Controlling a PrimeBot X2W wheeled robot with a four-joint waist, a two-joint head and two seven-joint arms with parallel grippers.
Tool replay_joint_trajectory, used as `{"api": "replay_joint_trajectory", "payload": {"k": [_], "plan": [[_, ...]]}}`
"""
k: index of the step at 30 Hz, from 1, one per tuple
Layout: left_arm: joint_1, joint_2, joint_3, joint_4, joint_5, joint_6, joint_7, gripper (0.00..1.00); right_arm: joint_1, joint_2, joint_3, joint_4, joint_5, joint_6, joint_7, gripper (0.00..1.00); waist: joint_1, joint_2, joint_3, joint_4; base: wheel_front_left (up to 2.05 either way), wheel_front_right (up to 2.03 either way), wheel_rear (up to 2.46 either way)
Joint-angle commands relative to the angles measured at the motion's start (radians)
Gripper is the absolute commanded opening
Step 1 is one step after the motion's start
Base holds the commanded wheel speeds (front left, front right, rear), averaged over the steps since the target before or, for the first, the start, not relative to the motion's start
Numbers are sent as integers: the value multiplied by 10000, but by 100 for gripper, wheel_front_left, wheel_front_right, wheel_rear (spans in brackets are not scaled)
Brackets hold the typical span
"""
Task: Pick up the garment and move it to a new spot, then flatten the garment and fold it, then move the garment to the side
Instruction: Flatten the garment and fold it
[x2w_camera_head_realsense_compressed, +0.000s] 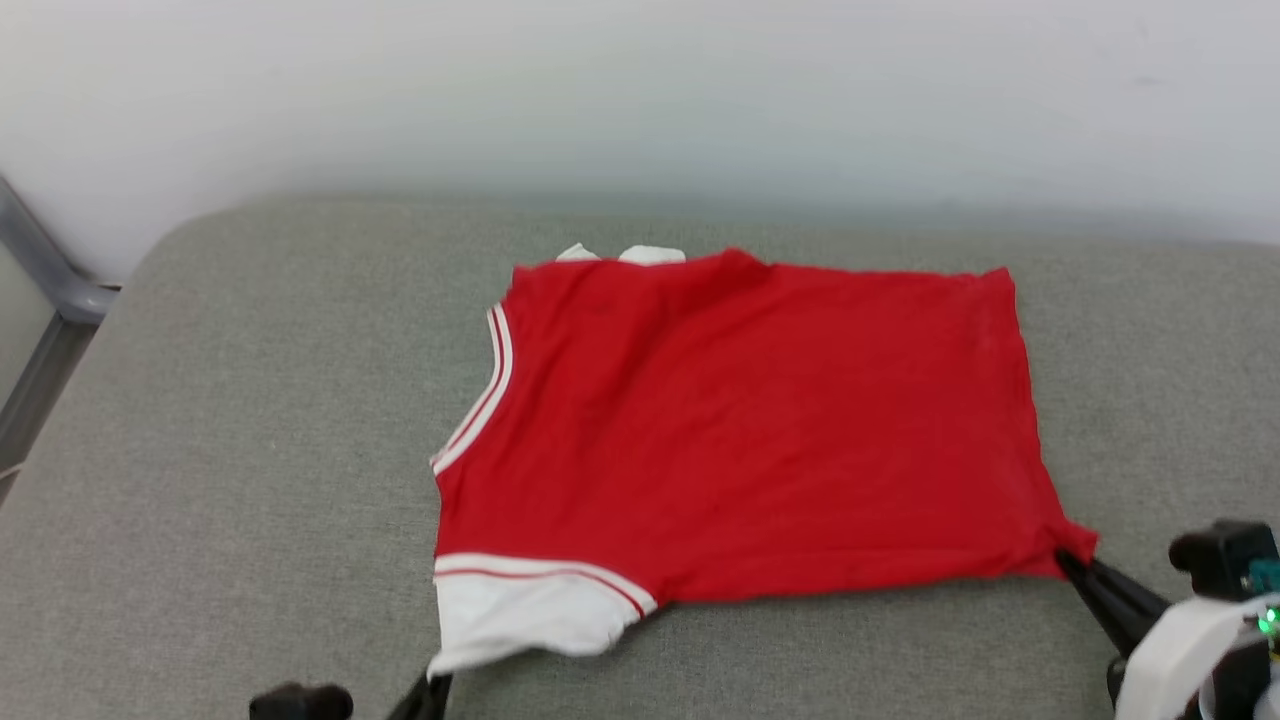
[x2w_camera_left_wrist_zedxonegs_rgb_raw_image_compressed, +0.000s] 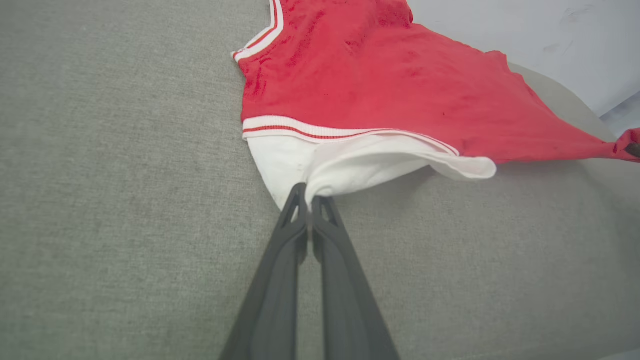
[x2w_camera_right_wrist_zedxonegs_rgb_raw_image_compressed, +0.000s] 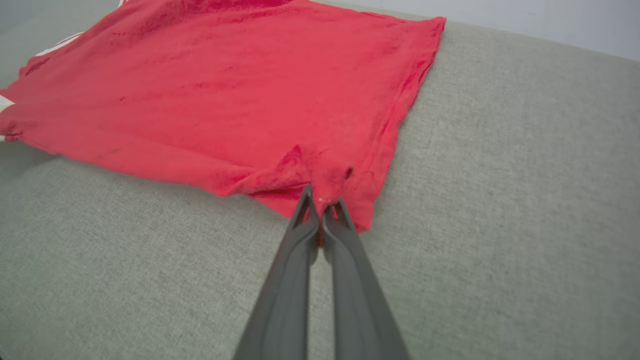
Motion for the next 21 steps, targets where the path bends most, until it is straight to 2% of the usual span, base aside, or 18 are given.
{"api": "replay_joint_trajectory", "payload": {"k": [1, 6, 14, 21], "plan": [[197, 37, -49, -106, -58, 7, 58, 0, 305, 24, -148, -79, 53, -11, 23, 0, 4, -1, -207, 39, 0, 0, 0], [1070, 311, -260, -417, -437, -6, 497, 0, 1893, 189, -962, -552, -8, -11, 372, 0, 4, -1, -635, 154, 0, 0, 0], [1767, 423, -565, -572, -1018, 3, 1231, 0, 4149, 391, -2396, -1739, -396, -12, 1089, 0, 4, -1, -834, 169, 0, 0, 0], [1855, 624, -712, -663, -842, -36, 1287, 0, 5121, 693, -3422, -2636, -1049, -12, 1888, 0, 4, -1, -763, 126, 0, 0, 0]]}}
